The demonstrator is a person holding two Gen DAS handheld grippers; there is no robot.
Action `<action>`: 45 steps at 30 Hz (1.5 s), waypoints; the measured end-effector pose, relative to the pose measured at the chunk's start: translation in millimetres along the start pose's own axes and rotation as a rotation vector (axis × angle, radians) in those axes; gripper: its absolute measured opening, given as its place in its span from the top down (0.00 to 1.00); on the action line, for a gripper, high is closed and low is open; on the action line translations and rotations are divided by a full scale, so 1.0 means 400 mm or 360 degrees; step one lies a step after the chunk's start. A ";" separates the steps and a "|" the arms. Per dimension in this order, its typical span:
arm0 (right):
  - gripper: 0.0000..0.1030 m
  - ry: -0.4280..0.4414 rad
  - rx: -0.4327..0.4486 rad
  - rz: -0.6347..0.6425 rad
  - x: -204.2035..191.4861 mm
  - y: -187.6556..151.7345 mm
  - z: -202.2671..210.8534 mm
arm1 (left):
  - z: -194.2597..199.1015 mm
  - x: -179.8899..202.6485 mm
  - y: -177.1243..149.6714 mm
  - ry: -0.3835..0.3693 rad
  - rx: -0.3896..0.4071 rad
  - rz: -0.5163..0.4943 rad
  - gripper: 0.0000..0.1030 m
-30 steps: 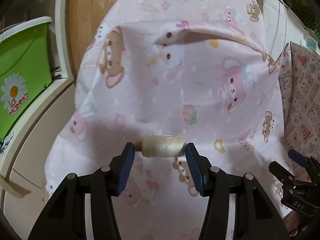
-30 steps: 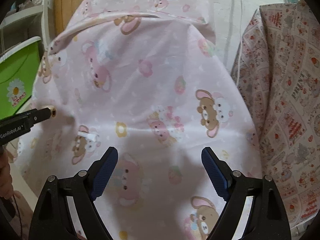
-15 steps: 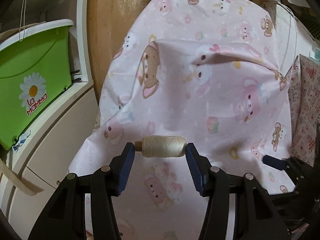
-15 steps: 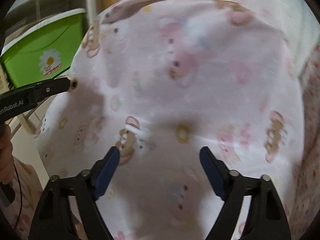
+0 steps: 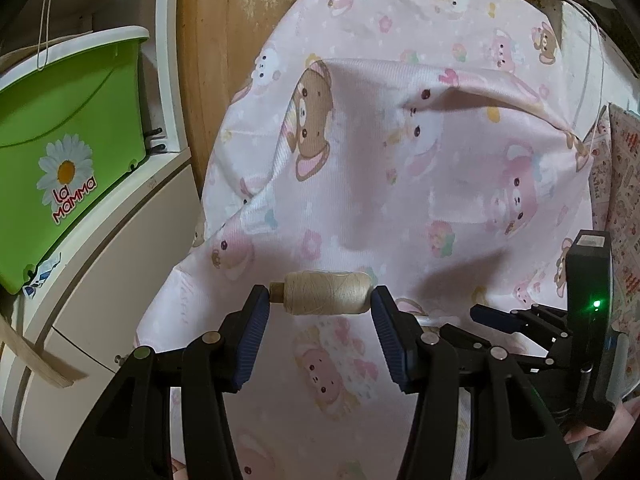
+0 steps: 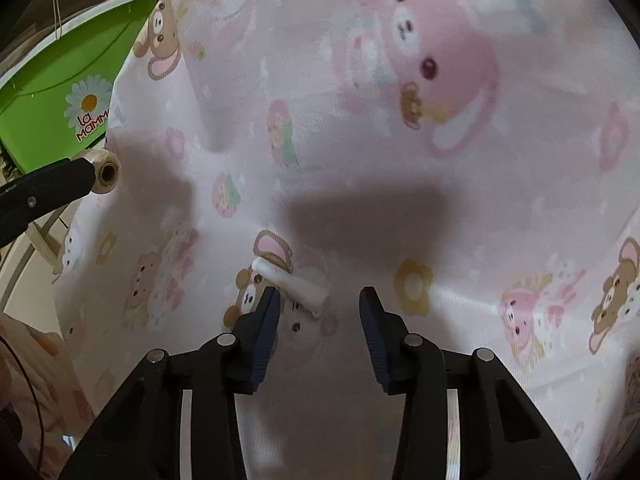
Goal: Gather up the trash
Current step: 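Grasp the white stick beside the spool with the right gripper while the left holds the spool, then carry the thread spool and white stick down over the pink basket with both grippers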
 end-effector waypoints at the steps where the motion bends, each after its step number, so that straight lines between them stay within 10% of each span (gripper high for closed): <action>1: 0.59 -0.0007 0.0000 0.0000 -0.002 0.003 -0.005 | -0.001 -0.002 0.000 -0.0004 -0.0006 0.0012 0.50; 21: 0.78 -0.0047 0.0052 0.0077 -0.049 0.014 -0.051 | 0.005 -0.042 -0.007 0.0052 -0.0007 0.0046 0.50; 45: 0.78 -0.0048 0.0307 -0.0207 0.059 -0.023 0.261 | 0.070 0.034 -0.036 -0.0033 0.0036 -0.0063 0.50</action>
Point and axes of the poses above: each gripper's, at about its wrist camera, not at the fingertips, and z roughly against the way its jaws point, x to its right, y to its top, the point moved 8 cm from there along -z, roughly the way its jaws point, and after that the axes turned 3 degrees about x, right-handed, at the moved point
